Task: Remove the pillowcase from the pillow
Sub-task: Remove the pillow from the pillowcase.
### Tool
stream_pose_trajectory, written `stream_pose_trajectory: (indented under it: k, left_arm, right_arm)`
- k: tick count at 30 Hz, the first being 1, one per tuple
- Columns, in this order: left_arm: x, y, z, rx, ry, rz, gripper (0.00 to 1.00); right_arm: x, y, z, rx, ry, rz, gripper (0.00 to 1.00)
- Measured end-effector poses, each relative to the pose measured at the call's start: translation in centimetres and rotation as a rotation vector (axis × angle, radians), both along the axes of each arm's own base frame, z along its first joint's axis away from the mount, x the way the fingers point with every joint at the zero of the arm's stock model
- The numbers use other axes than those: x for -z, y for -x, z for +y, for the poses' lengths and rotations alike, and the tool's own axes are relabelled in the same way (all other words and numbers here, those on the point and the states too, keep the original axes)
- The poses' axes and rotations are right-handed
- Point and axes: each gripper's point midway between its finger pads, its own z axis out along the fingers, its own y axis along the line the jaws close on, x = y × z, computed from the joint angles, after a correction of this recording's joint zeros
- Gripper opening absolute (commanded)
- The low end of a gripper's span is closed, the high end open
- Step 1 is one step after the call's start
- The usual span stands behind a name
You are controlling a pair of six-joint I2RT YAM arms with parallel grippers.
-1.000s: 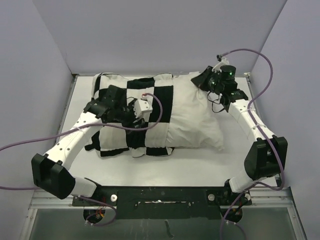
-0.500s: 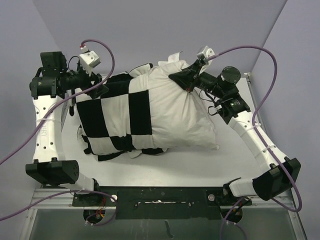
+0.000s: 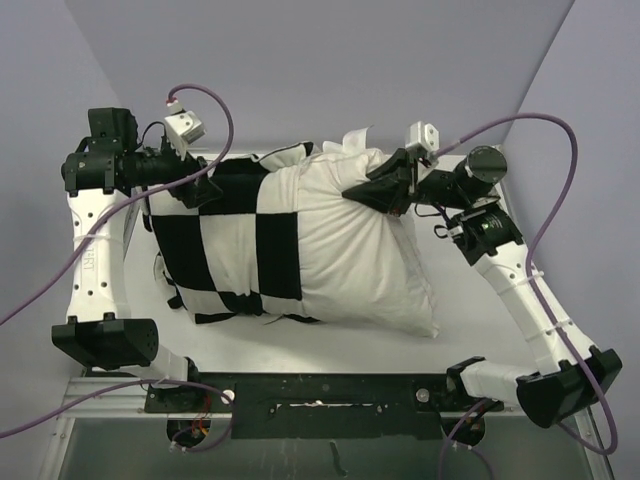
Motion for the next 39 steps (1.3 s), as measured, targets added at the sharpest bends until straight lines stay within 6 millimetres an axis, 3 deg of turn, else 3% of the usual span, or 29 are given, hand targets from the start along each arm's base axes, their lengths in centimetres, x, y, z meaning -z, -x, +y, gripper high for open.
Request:
stream_pose_trajectory:
  k: [6,11,14,18,20,22,27,28,31,32,34,36,39]
  left_arm:
    - [-1.6,-1.4,-0.4,-0.003,0.032,-0.016,0.71]
    - [-1.5,-2.0,-2.1,0.038,0.052,0.007,0.76]
    - [-0.6,-1.3,-4.6,0.115,0.052,0.051,0.77]
    - [1.9,0.6,-7.8,0.232,0.042,0.173,0.77]
    - [3.2,1.1,-8.3,0.261,0.044,0.251,0.77]
    - [3.8,1.1,-8.4,0.278,0.058,0.32,0.97]
    - [4.3,1.3,-8.5,0.302,0.079,0.386,0.97]
    - [4.3,1.4,-8.5,0.303,0.081,0.392,0.93]
    - [4.6,1.9,-8.8,0.321,0.079,0.401,0.66]
    - [5.0,2.2,-9.0,0.334,0.074,0.413,0.54]
    - [6.0,2.9,-9.4,0.36,0.059,0.439,0.21]
    - [6.8,3.5,-9.7,0.373,0.046,0.458,0.0]
    - [7.4,3.6,-9.4,0.371,0.009,0.4,0.0]
  right_arm:
    - [-1.0,6.5,-0.4,-0.163,0.025,-0.063,0.0]
    - [-0.1,9.5,-1.0,-0.217,0.069,-0.084,0.0]
    - [1.3,10.6,-1.0,-0.239,0.114,-0.077,0.0]
    - [2.5,10.9,-0.6,-0.24,0.18,-0.073,0.0]
    - [2.8,11.2,-0.4,-0.239,0.204,-0.083,0.0]
    - [3.0,11.5,-0.5,-0.239,0.222,-0.091,0.0]
    - [3.6,12.0,-0.7,-0.243,0.25,-0.098,0.0]
    - [3.6,12.1,-0.7,-0.245,0.253,-0.097,0.0]
    - [3.7,12.4,-0.6,-0.245,0.263,-0.105,0.0]
    - [3.8,12.4,-0.6,-0.241,0.266,-0.107,0.0]
    - [4.0,12.1,-0.6,-0.223,0.275,-0.106,0.0]
    - [4.2,11.5,-0.7,-0.189,0.29,-0.101,0.0]
    - [4.8,10.4,-0.8,-0.123,0.318,-0.085,0.0]
